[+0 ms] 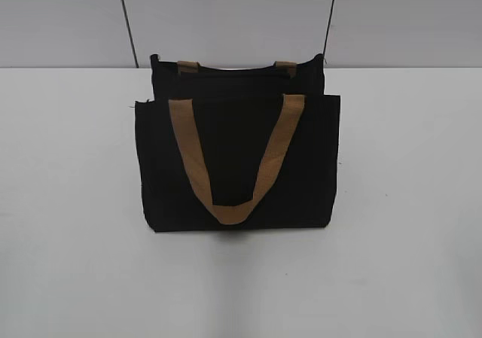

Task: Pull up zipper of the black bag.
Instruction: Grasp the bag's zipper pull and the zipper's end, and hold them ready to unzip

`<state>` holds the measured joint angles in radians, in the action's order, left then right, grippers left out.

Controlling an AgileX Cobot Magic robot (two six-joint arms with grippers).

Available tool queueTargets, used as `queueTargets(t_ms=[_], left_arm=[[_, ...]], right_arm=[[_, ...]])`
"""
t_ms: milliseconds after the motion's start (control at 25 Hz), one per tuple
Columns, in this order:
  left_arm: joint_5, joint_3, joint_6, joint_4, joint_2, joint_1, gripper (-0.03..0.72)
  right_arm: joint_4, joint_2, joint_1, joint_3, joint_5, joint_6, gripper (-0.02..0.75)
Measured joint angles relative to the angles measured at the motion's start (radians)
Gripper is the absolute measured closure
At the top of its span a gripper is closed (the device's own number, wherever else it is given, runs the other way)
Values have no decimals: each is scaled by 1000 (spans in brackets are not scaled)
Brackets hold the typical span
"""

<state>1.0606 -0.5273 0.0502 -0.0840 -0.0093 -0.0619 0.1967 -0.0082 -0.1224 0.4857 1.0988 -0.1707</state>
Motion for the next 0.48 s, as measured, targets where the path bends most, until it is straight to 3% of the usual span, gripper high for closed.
queueTargets(t_ms=[480], left_arm=[[0,0,0,0,0,0,285]], right_arm=[[0,0,0,0,0,0,302]])
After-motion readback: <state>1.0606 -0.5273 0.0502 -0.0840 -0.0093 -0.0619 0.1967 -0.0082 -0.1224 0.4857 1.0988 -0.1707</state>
